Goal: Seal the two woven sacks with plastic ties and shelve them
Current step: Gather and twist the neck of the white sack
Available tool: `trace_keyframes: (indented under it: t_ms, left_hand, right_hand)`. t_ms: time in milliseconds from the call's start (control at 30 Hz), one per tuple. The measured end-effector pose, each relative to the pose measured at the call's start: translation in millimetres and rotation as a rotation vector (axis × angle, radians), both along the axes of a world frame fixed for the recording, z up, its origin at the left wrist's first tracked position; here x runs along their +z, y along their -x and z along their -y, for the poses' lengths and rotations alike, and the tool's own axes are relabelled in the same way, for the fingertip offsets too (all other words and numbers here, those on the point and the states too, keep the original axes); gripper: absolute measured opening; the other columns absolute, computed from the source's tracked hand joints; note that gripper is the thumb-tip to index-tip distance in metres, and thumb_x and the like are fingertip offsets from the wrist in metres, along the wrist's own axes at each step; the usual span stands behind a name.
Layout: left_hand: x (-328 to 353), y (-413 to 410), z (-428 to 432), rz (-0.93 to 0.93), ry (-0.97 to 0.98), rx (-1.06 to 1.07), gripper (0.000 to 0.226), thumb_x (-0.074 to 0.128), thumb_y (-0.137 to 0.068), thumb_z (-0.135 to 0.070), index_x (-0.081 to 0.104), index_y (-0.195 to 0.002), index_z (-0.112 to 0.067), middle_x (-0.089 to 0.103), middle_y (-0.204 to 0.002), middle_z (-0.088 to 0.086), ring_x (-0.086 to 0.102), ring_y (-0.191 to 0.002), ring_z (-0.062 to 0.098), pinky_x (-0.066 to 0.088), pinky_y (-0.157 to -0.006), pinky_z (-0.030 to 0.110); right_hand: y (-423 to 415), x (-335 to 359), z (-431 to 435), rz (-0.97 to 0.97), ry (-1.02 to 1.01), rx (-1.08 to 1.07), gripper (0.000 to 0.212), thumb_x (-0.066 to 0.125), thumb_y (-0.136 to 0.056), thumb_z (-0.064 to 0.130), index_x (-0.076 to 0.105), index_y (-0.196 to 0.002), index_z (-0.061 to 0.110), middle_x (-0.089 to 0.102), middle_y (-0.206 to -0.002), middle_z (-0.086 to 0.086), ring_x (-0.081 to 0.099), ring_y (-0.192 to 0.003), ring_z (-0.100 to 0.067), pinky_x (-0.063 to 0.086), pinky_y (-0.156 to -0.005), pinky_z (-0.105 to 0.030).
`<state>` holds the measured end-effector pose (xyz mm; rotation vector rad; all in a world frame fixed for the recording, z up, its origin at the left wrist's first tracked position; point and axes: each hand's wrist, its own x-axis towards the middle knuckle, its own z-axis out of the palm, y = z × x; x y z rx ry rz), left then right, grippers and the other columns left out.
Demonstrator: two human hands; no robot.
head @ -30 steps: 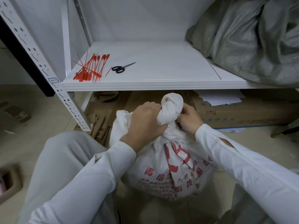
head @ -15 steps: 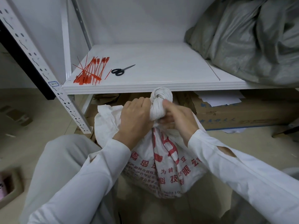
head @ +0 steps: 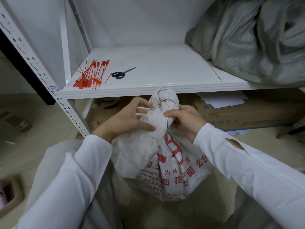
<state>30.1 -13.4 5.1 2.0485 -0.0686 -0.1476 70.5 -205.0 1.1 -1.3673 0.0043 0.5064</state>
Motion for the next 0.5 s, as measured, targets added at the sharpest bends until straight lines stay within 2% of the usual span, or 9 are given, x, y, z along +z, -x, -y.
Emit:
trace_keyframes:
  t_ms: [67, 167, 233, 367, 433, 500]
  left_hand:
    - [2, 1, -2, -0.107, -0.070, 0.043, 0.078, 0.092, -0.059, -0.026, 0.048, -0.124, -0.023, 0.055, -0.122, -0.008, 0.056, -0.111, 0.008, 0.051, -0.089, 0.025]
    - [-3, 5, 4, -0.252, -0.270, 0.051, 0.102, 0.092, -0.046, -0.050, 0.041, -0.131, -0.028, 0.055, -0.121, -0.011, 0.055, -0.109, 0.009, 0.049, -0.096, 0.035]
    - [-6, 6, 11, -0.288, -0.238, 0.016, 0.105, 0.092, -0.044, -0.053, 0.042, -0.133, -0.029, 0.058, -0.121, -0.012, 0.057, -0.111, 0.011, 0.049, -0.098, 0.038]
    - [7, 8, 15, -0.363, -0.089, -0.068, 0.058, 0.089, -0.059, -0.044, 0.064, -0.110, -0.034, 0.073, -0.105, -0.010, 0.068, -0.101, 0.014, 0.050, -0.099, 0.045]
    - [11, 11, 13, -0.398, 0.001, -0.070, 0.051, 0.085, -0.061, -0.044, 0.067, -0.107, -0.031, 0.075, -0.102, -0.006, 0.070, -0.097, 0.016, 0.052, -0.097, 0.043]
    - [12, 14, 17, -0.404, 0.056, -0.082, 0.044, 0.080, -0.069, -0.035, 0.065, -0.109, -0.029, 0.074, -0.103, -0.007, 0.070, -0.097, 0.014, 0.053, -0.093, 0.036]
  right_hand:
    - [-3, 1, 1, 0.011, -0.018, 0.003, 0.015, 0.064, -0.080, -0.006, 0.070, -0.092, 0.002, 0.073, -0.079, -0.009, 0.070, -0.066, -0.015, 0.052, -0.054, -0.021]
    - [-7, 1, 4, 0.032, -0.058, 0.009, 0.015, 0.062, -0.081, -0.007, 0.070, -0.090, 0.002, 0.072, -0.078, -0.008, 0.069, -0.065, -0.014, 0.052, -0.054, -0.020]
    - [-9, 1, 5, 0.048, -0.066, 0.045, 0.015, 0.063, -0.081, -0.006, 0.070, -0.091, 0.003, 0.071, -0.081, -0.009, 0.069, -0.068, -0.015, 0.053, -0.057, -0.021]
    - [-12, -1, 11, 0.070, -0.057, 0.117, 0.014, 0.062, -0.083, -0.002, 0.070, -0.092, 0.006, 0.072, -0.082, -0.007, 0.069, -0.076, -0.016, 0.054, -0.064, -0.025]
    - [-13, -2, 14, 0.078, -0.063, 0.129, 0.014, 0.062, -0.083, -0.002, 0.070, -0.091, 0.006, 0.072, -0.083, -0.006, 0.069, -0.078, -0.017, 0.054, -0.066, -0.025]
    - [-13, -1, 15, 0.075, -0.062, 0.135, 0.014, 0.062, -0.084, -0.001, 0.070, -0.090, 0.008, 0.073, -0.083, -0.004, 0.069, -0.078, -0.016, 0.054, -0.066, -0.026]
